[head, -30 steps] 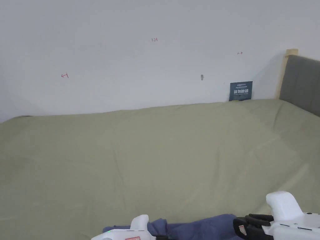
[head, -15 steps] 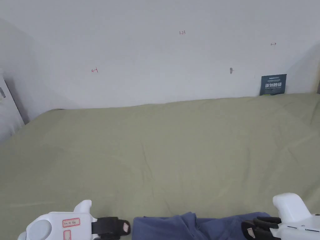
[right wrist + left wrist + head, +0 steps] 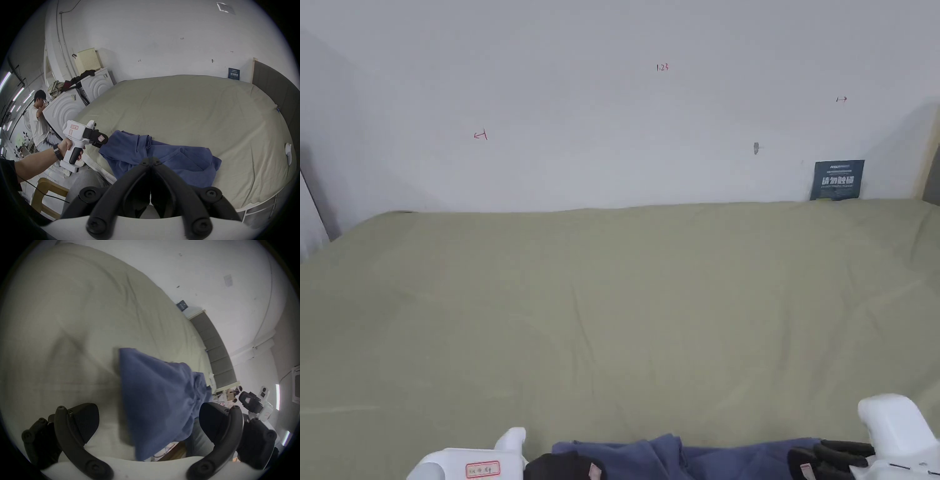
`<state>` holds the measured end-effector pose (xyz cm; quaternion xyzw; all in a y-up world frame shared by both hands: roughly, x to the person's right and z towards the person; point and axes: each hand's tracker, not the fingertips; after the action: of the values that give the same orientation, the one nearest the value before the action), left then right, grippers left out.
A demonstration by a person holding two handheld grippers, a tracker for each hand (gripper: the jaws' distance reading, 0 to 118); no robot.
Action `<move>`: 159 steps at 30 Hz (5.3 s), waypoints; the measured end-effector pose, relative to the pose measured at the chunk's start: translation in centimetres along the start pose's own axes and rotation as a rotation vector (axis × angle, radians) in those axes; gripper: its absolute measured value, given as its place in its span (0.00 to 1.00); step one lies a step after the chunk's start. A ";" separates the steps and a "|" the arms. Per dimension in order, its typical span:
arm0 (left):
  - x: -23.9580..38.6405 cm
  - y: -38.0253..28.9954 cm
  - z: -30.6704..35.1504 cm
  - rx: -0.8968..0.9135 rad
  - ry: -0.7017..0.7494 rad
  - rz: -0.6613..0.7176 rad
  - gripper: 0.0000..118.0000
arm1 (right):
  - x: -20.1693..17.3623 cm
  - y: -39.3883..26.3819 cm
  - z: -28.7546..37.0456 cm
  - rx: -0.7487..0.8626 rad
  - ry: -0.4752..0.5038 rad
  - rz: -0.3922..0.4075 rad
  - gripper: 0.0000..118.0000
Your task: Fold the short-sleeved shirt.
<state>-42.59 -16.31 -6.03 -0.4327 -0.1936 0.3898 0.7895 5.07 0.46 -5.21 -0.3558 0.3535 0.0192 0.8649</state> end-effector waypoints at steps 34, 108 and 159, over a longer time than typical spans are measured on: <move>0.1 3.9 20.0 0.189 0.711 -0.056 0.08 | -1.9 0.2 -4.3 -0.032 0.070 0.022 0.00; 10.2 -1.2 -0.5 -0.006 -0.087 -0.158 0.00 | 0.1 -0.7 -2.0 0.023 0.074 -0.060 0.00; -3.9 1.7 0.2 -0.011 -0.163 0.020 0.96 | 0.7 -5.1 -27.3 -0.156 0.643 -0.527 0.00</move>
<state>-45.86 -18.72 -7.19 -0.4059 -0.2551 0.4305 0.7647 -9.32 -20.66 -16.17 -0.4863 0.4999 -0.2880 0.6563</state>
